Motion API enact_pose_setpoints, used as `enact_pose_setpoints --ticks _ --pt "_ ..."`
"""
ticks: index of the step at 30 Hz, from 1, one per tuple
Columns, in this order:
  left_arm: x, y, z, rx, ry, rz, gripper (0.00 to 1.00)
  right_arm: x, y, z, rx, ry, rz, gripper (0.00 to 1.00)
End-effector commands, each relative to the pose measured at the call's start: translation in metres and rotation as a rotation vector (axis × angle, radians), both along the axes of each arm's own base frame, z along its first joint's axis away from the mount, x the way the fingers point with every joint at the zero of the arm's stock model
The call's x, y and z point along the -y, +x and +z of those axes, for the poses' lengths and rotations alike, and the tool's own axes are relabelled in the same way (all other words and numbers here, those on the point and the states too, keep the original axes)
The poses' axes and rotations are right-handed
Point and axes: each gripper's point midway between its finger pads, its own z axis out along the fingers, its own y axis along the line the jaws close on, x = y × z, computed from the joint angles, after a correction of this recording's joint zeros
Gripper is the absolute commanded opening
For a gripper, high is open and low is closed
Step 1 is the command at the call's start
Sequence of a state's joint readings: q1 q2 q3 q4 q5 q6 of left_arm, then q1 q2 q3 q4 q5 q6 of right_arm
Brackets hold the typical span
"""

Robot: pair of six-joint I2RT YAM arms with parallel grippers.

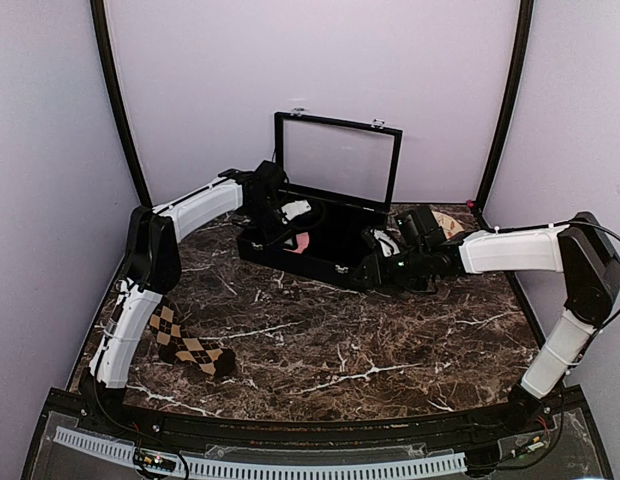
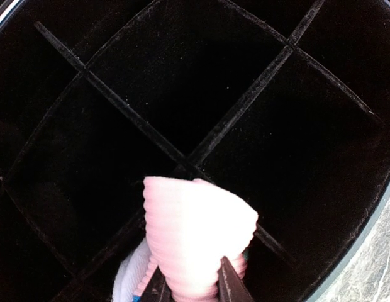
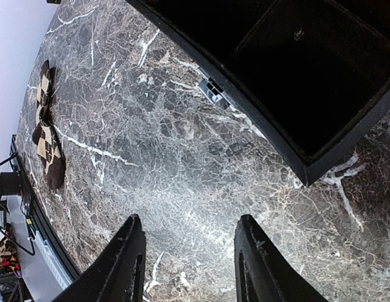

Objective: Roll the socks
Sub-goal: Place the sock in the storage box.

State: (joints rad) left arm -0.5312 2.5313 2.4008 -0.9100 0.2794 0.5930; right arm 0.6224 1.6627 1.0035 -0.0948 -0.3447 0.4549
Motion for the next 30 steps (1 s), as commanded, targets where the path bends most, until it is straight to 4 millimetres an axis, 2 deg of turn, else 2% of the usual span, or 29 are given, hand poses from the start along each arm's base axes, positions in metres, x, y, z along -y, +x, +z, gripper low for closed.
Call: enact_pose_setpoints --ticks 1,3,6,10,12,14,18,20,23,24,25,30 --pt "-0.024 -0.066 -0.071 -0.352 0.138 0.012 0.00 -0.006 0.014 0.022 0.059 0.051 -0.011 0.45" --pt "-0.025 -0.068 -0.075 -0.369 0.135 0.013 0.00 -0.006 0.013 0.022 0.059 0.048 -0.011 0.45" --pt "-0.027 -0.075 -0.093 -0.416 0.151 0.017 0.00 -0.006 0.013 0.022 0.057 0.050 -0.012 0.45" --pt "-0.027 -0.082 -0.101 -0.457 0.148 0.024 0.02 -0.006 0.013 0.025 0.060 0.055 -0.016 0.45" --pt "-0.027 -0.084 -0.103 -0.471 0.148 0.038 0.11 -0.006 0.013 0.026 0.063 0.059 -0.016 0.45" --pt "-0.030 -0.080 -0.103 -0.459 0.164 0.066 0.26 -0.006 0.013 0.028 0.066 0.062 -0.018 0.45" --pt "-0.027 -0.076 -0.088 -0.438 0.142 0.079 0.43 -0.005 0.012 0.029 0.070 0.066 -0.017 0.45" --pt "-0.025 -0.076 -0.084 -0.439 0.128 0.080 0.48 -0.005 0.010 0.030 0.072 0.068 -0.016 0.45" --pt "-0.022 -0.071 -0.063 -0.406 0.099 0.084 0.52 -0.004 0.008 0.032 0.078 0.072 -0.015 0.45" --pt "-0.021 -0.071 -0.060 -0.401 0.094 0.086 0.69 -0.003 0.008 0.033 0.081 0.072 -0.016 0.45" --pt "-0.020 -0.070 -0.056 -0.396 0.088 0.087 0.78 -0.002 0.007 0.033 0.082 0.073 -0.016 0.45" --pt "-0.018 -0.067 -0.038 -0.368 0.061 0.091 0.80 -0.001 0.004 0.026 0.073 0.069 -0.016 0.45"
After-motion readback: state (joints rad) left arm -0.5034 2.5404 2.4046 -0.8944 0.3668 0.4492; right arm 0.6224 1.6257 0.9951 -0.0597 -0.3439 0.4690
